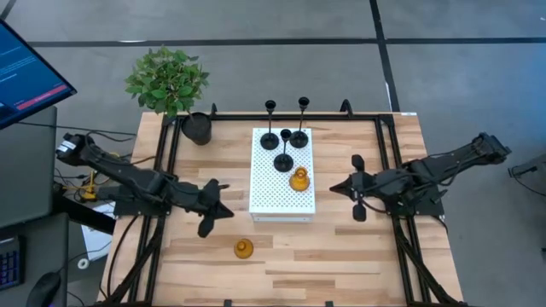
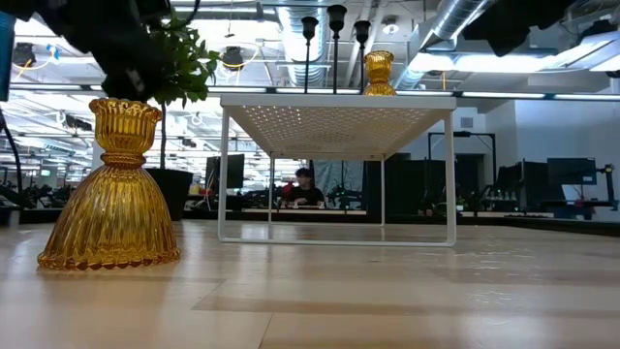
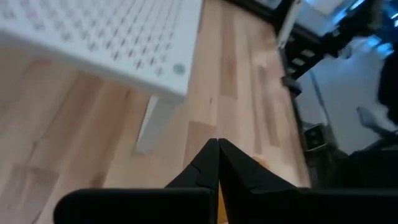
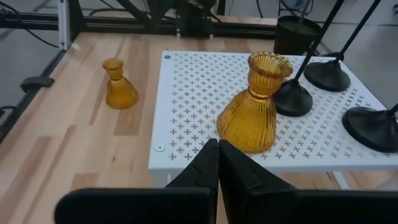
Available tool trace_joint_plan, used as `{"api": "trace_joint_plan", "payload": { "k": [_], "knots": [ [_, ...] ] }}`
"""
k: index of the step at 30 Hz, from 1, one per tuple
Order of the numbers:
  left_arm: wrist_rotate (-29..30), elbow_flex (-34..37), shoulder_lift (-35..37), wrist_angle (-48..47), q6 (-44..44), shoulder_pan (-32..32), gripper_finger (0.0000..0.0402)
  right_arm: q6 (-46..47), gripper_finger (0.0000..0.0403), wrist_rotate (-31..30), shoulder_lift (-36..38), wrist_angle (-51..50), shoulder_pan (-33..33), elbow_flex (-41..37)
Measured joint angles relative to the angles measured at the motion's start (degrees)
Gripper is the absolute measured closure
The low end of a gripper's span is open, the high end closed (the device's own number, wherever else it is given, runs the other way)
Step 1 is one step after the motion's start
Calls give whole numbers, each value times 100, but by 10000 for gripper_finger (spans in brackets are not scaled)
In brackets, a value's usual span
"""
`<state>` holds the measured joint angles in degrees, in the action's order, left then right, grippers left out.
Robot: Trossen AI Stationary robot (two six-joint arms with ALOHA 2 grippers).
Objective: Pick & Place candle stick holders
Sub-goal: Put the yellow glass candle holder on the shelf
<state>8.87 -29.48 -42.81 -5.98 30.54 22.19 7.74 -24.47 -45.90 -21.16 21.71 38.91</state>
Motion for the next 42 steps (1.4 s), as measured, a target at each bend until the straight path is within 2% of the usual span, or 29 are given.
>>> {"api": "trace_joint_plan", "payload": {
  "k": [3,7,12,18,24,28,32,34,39,42],
  "knots": [
    [-4,7,-327,132,42,1,395,-12,403,-10,-58,41,-54,1],
    [-180,7,-792,775,333,1,378,-17,403,-17,-162,40,-139,-1],
    [-304,-107,-1105,1056,1228,1,360,-17,403,-11,-221,20,-164,-1],
    [-317,-388,-1278,1012,1630,188,392,-17,403,-4,-220,-4,-164,-1],
    [-288,-978,-1485,551,1476,412,398,114,403,0,-222,-126,-162,-1],
    [-115,-1478,-1637,-412,1441,412,398,130,403,-1,-220,-126,-159,-1],
    [240,-1852,-1756,-1586,1924,412,398,132,403,-2,-220,-126,-159,-1],
    [264,-1870,-1813,-1858,2284,412,399,133,403,0,-220,-138,-159,-1],
    [-401,-1870,-1961,-1890,2759,412,398,132,403,-2,-220,-201,-159,-1],
    [-493,-1870,-1966,-1842,2745,412,396,133,403,-1,-220,-202,-159,-1]
  ]
}}
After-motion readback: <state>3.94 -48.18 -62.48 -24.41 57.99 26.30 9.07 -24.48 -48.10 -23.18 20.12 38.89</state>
